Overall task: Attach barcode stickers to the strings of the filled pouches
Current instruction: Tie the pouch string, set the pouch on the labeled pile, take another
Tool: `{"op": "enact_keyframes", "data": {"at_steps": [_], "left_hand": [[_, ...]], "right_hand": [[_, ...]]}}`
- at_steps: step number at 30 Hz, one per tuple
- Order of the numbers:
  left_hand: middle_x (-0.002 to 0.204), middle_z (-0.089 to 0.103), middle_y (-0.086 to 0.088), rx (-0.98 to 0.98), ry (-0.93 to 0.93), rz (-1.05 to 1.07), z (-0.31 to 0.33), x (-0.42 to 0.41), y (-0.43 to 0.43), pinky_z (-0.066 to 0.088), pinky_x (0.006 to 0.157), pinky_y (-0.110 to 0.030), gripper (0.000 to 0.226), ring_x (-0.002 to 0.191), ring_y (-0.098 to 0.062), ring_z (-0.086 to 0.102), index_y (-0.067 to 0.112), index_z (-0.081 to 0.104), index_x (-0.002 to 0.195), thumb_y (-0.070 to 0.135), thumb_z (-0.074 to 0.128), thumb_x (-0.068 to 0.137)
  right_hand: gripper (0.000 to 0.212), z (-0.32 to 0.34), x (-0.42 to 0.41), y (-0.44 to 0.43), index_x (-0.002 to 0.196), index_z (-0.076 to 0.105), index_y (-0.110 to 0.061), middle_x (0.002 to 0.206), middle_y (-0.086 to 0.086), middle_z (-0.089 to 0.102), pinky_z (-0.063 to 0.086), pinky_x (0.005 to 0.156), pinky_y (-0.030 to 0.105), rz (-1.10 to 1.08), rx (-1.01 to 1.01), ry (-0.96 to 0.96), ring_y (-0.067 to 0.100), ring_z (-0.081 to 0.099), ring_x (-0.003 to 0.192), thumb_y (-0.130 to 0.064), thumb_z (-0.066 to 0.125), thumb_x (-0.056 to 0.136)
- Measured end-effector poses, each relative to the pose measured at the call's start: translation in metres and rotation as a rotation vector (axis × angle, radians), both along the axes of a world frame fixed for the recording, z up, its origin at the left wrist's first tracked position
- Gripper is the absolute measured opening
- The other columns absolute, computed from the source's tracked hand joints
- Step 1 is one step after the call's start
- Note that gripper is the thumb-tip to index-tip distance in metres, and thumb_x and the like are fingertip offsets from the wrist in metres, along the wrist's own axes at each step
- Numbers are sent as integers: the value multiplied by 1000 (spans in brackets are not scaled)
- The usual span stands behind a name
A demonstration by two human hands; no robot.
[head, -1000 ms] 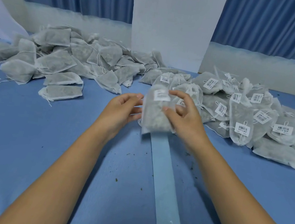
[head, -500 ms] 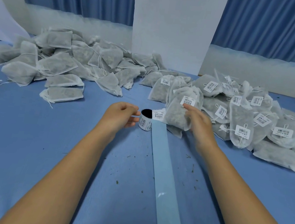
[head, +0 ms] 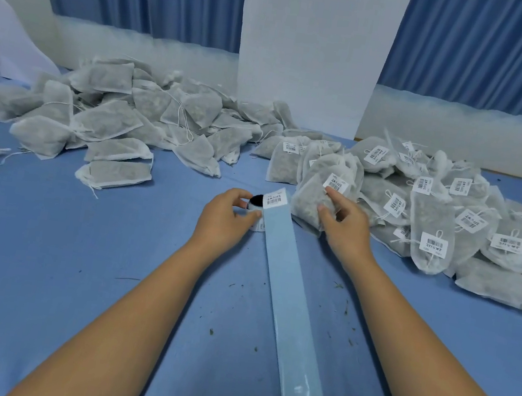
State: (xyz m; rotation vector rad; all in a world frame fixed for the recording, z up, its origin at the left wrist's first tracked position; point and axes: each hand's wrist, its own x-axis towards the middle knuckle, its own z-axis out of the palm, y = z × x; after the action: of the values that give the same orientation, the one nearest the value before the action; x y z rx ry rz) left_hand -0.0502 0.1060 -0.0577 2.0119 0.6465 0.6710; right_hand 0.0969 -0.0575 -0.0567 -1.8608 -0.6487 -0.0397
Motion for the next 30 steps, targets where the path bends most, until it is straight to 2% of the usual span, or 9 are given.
{"op": "enact_keyframes", "data": {"at_steps": [3, 6, 10, 12, 14, 17, 22, 27, 30], "left_hand": [[112, 60, 8, 13, 0, 10, -2, 0, 5, 43, 73, -18, 39, 91, -7, 58, 22, 61, 125, 30, 72, 88], [125, 60, 3, 35, 15, -16, -2, 1, 5, 46, 80, -22, 48, 86, -5, 60, 20, 57, 132, 27, 73, 87], [137, 55, 1, 41, 32, -14, 0, -2, 9, 44, 84, -24, 51, 85, -2, 59, 18, 52, 138, 18, 66, 89], [136, 57, 1, 32, 39, 34, 1, -4, 14, 46, 88, -27, 44, 91, -10, 59, 16, 55, 134, 16, 62, 91], [134, 58, -1, 75, 68, 105, 1, -6, 21, 44, 88, -27, 38, 93, -12, 57, 15, 58, 130, 16, 59, 93], [135, 55, -7, 177, 147, 229, 0, -12, 33, 44, 94, -32, 33, 107, -21, 59, 13, 61, 127, 15, 56, 94], [147, 44, -12, 322, 355, 438, -5, -26, 55, 32, 106, -41, 34, 134, -34, 38, 13, 63, 127, 16, 50, 96], [165, 2, -8, 299, 550, 533, -7, -35, 79, 7, 118, -55, 29, 152, -31, -4, 17, 62, 120, 23, 47, 97], [167, -5, 2, 270, 653, 494, -7, -35, 88, -2, 117, -63, 42, 152, -29, -12, 16, 51, 137, 28, 38, 99]], "right_hand": [[41, 0, 5, 3, 135, 57, -14, 129, 9, 60, 43, 107, 38, -18, -22, -25, 20, 55, 120, -16, 61, 94], [38, -1, 7, 8, 133, 59, -9, 119, 14, 63, 43, 103, 41, -84, -38, -82, 28, 55, 116, -12, 58, 94], [41, -1, 5, 14, 132, 57, -16, 125, 12, 51, 35, 91, 23, -162, -91, -118, 24, 49, 115, -17, 59, 91], [42, -2, 1, 14, 130, 59, -19, 129, 10, 40, 35, 97, 23, -161, -97, -134, 23, 45, 118, -19, 61, 88], [40, -3, -4, 12, 127, 61, -20, 135, 11, 33, 32, 107, 30, -165, -110, -190, 29, 38, 124, -19, 63, 86], [39, 0, -11, 15, 121, 62, -22, 144, 12, 29, 24, 109, 37, -188, -140, -306, 32, 26, 133, -22, 66, 83], [23, 4, -22, 23, 107, 69, -17, 142, 11, 41, 26, 109, 46, -143, -149, -517, 30, 31, 134, -15, 64, 85], [19, 3, -30, 26, 97, 73, -11, 128, 12, 53, 31, 107, 54, -54, -186, -559, 32, 38, 127, -3, 60, 86], [22, 6, -32, 27, 97, 74, -10, 128, 12, 54, 30, 107, 55, -44, -212, -553, 33, 38, 128, 1, 59, 85]]}}
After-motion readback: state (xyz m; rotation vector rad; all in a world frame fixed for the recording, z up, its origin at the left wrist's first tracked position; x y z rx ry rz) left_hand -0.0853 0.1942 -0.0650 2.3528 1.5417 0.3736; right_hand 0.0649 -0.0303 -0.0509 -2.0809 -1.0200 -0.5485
